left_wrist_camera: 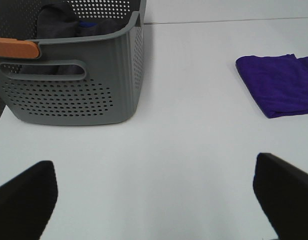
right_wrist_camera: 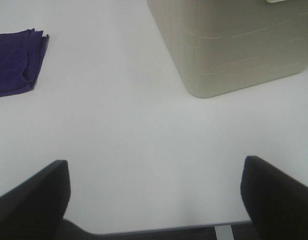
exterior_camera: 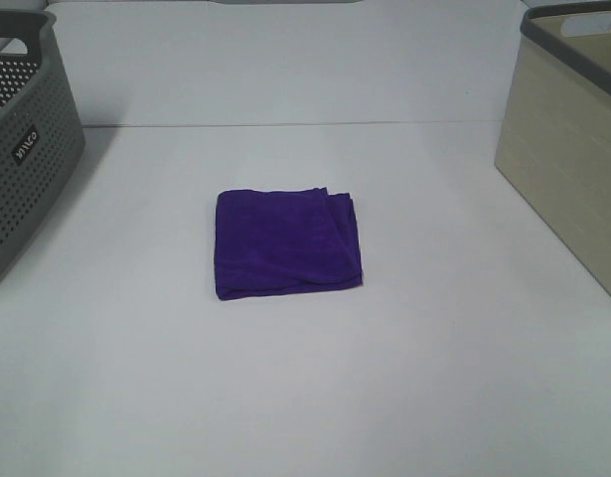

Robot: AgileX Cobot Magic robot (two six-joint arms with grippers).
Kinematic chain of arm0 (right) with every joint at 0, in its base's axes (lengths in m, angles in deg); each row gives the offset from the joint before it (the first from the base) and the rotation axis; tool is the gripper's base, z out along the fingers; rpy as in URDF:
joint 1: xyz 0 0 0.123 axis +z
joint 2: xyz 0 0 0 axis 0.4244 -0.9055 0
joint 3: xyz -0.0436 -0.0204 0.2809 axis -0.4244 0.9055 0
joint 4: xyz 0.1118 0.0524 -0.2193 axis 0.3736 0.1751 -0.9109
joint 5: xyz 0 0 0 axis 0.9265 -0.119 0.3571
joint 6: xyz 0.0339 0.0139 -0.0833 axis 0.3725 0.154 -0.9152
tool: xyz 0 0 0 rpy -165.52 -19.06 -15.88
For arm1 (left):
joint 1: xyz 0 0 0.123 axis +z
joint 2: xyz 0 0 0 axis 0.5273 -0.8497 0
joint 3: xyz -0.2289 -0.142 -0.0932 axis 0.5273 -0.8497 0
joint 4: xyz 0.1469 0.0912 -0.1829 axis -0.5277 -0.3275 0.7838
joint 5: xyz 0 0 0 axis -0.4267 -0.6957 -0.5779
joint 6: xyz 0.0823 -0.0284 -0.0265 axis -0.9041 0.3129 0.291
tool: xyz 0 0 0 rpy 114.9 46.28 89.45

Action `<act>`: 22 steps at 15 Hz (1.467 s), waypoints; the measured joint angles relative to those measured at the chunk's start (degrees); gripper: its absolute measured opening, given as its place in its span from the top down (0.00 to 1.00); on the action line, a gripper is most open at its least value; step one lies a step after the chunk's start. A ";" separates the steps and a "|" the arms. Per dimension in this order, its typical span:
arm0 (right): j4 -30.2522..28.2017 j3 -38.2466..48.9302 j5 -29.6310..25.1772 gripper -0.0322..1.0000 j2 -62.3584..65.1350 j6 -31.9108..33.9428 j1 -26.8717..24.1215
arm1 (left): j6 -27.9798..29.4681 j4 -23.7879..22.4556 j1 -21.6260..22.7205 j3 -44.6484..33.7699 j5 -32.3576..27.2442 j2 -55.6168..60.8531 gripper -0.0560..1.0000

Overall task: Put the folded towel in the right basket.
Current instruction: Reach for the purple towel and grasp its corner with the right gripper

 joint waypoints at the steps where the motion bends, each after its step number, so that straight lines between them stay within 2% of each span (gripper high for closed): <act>1: 0.00 0.00 0.00 0.11 0.00 0.00 0.00 | 0.00 0.00 0.00 0.00 0.00 0.00 0.01; 8: 0.00 0.00 0.06 0.11 0.00 0.00 0.00 | 0.00 0.00 0.00 0.00 0.00 0.00 0.01; 14: 0.00 0.00 0.06 0.03 0.00 0.00 0.00 | 0.00 0.00 0.00 0.00 0.00 0.00 0.01; 22: 0.00 0.00 0.06 0.03 0.00 0.00 0.00 | 0.00 0.00 0.00 0.00 0.00 0.00 0.01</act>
